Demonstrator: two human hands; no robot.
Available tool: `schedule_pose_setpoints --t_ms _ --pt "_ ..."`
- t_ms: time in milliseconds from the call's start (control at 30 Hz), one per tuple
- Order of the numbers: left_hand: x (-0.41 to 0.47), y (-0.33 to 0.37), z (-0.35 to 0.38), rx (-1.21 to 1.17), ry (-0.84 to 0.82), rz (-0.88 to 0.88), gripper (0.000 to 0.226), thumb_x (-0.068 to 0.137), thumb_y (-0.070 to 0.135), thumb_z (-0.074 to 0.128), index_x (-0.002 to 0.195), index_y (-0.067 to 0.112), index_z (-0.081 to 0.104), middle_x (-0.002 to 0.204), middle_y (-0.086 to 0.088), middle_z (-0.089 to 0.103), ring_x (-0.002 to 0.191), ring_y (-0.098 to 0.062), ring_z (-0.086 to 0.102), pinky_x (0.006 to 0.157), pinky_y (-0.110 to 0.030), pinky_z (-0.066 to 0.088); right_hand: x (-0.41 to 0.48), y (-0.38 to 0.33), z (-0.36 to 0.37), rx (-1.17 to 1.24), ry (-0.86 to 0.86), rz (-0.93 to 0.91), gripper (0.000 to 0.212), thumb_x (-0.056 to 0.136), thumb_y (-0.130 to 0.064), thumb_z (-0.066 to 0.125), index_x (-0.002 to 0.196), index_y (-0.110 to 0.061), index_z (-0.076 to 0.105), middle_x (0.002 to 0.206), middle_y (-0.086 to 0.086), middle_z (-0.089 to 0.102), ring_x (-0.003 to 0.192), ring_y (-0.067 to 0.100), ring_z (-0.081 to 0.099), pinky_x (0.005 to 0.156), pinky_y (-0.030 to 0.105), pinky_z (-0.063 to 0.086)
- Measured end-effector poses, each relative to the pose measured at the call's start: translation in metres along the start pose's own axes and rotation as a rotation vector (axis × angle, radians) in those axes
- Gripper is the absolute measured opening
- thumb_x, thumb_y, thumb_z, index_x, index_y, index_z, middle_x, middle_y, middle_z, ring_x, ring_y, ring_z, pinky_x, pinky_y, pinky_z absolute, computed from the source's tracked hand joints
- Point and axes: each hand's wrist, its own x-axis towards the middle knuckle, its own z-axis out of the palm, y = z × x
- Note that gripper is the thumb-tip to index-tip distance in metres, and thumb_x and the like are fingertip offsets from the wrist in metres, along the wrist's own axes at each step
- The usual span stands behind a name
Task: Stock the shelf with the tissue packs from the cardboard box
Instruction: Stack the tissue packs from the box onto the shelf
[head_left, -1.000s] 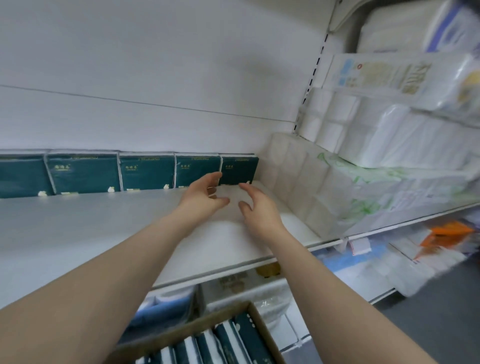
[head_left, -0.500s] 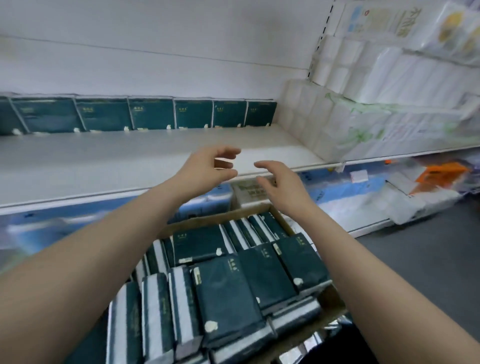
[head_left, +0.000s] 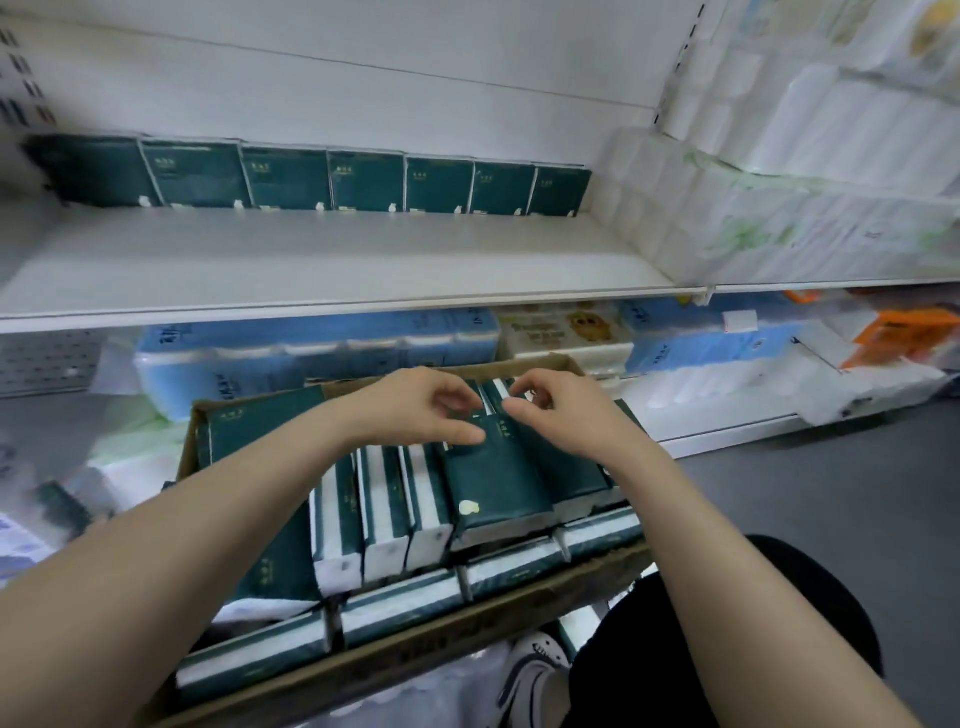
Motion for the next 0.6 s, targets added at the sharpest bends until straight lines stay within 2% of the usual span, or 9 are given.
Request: schedule_pose_setpoints --t_ms 100,167,300,400,600 --pt "0.002 0.002 0.009 0.077 -0.003 -0.005 0.057 0.079 0.042 0.076 0.130 0.023 0.058 0.132 0.009 0.060 0.120 -0.005 0.056 0.105 -0.025 0.043 -0.006 -0.002 -0.001 0.015 -0.109 0.075 0.029 0.090 -0.053 0.060 0.108 -0.030 0.062 0.084 -0.006 0.067 0.070 0.014 0.068 0.064 0.030 0.055" --pt "0.004 0.003 0.012 0.142 -0.001 -0.015 0.057 0.081 0.041 0.075 0.132 0.023 0.056 0.136 0.007 0.058 0.123 -0.007 0.054 0.107 -0.029 0.042 -0.008 -0.002 0.000 0.018 -0.178 0.116 0.036 0.089 -0.052 0.063 0.116 -0.029 0.058 0.086 -0.001 0.072 0.064 0.014 0.071 0.062 0.030 0.059" --pt "0.006 0.005 0.014 0.225 -0.017 -0.040 0.058 0.085 0.044 0.069 0.136 0.025 0.051 0.140 0.006 0.054 0.126 -0.010 0.051 0.107 -0.031 0.041 -0.007 -0.002 0.007 0.127 -0.206 0.166 0.047 0.086 -0.039 0.074 0.127 -0.024 0.055 0.101 0.004 0.067 0.076 0.021 0.071 0.067 0.034 0.061" --pt "0.007 0.004 0.013 0.230 -0.011 -0.051 0.059 0.086 0.044 0.068 0.139 0.025 0.048 0.141 0.004 0.052 0.127 -0.012 0.051 0.107 -0.032 0.041 -0.002 -0.002 0.009 0.180 -0.183 0.176 0.044 0.084 -0.033 0.077 0.123 -0.025 0.058 0.110 0.008 0.065 0.081 0.024 0.071 0.072 0.038 0.062" --pt "0.009 0.001 0.013 0.220 -0.046 -0.056 0.068 0.090 0.036 0.066 0.147 0.024 0.033 0.146 0.000 0.046 0.133 -0.015 0.045 0.109 -0.034 0.038 0.005 -0.005 0.013 0.249 -0.120 0.137 0.036 0.082 -0.022 0.080 0.114 -0.022 0.064 0.099 0.008 0.068 0.086 0.028 0.071 0.077 0.041 0.061"
